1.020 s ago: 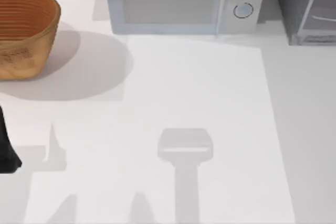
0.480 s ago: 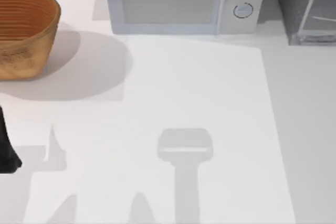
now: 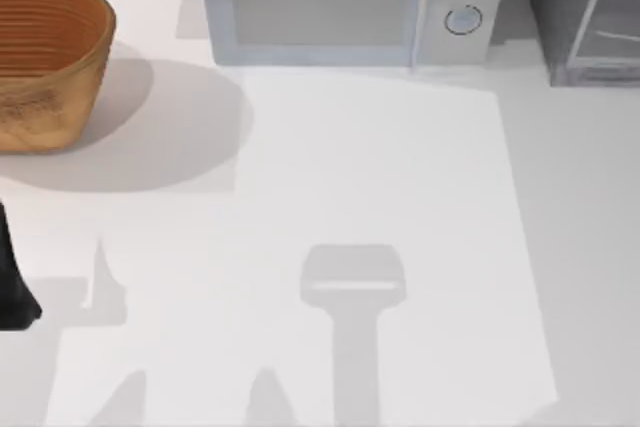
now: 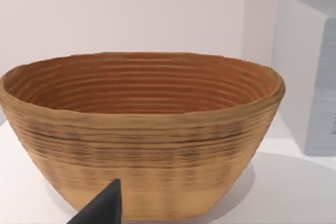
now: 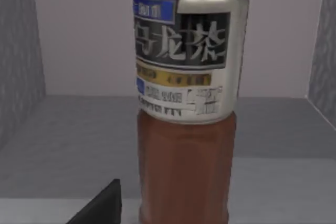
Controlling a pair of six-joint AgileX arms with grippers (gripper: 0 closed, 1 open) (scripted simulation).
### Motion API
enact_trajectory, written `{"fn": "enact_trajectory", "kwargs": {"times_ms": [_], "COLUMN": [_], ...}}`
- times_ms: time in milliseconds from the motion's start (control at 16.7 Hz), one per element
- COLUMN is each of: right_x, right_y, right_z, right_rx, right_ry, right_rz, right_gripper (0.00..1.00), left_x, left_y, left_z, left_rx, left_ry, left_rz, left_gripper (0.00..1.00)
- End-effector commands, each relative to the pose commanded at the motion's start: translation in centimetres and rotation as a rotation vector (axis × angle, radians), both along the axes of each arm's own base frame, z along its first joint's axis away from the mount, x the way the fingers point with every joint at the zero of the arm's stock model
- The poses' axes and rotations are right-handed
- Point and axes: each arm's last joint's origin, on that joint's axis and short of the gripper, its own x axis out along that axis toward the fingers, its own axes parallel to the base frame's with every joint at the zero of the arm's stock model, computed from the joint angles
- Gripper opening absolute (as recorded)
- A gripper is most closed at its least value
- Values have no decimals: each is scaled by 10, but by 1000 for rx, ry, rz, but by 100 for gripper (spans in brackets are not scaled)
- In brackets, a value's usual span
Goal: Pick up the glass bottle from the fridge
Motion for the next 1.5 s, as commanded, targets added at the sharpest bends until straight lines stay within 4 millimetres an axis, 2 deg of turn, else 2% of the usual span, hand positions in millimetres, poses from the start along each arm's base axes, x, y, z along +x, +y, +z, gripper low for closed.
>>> {"fn": "enact_trajectory", "kwargs": {"times_ms": [180,300,720,1140,1440,1500], "right_x": [43,59,66,120,124,124], "right_y": [9,16,18,18,18,18], "right_z": [9,12,13,14,13,13], "right_rx": [4,7,8,7,8,8], "right_ry": [4,12,17,10,15,15], "right_rz": [-1,-1,-2,-1,-1,-1], "right_gripper": [100,100,100,100,100,92], "left_x": [0,0,0,0,0,0], "left_y": [0,0,0,0,0,0], "left_z": [0,0,0,0,0,0], "left_rx": [0,0,0,0,0,0], "left_ry": [0,0,0,0,0,0], "left_rz": [0,0,0,0,0,0], "left_gripper": [100,100,100,100,100,100]}}
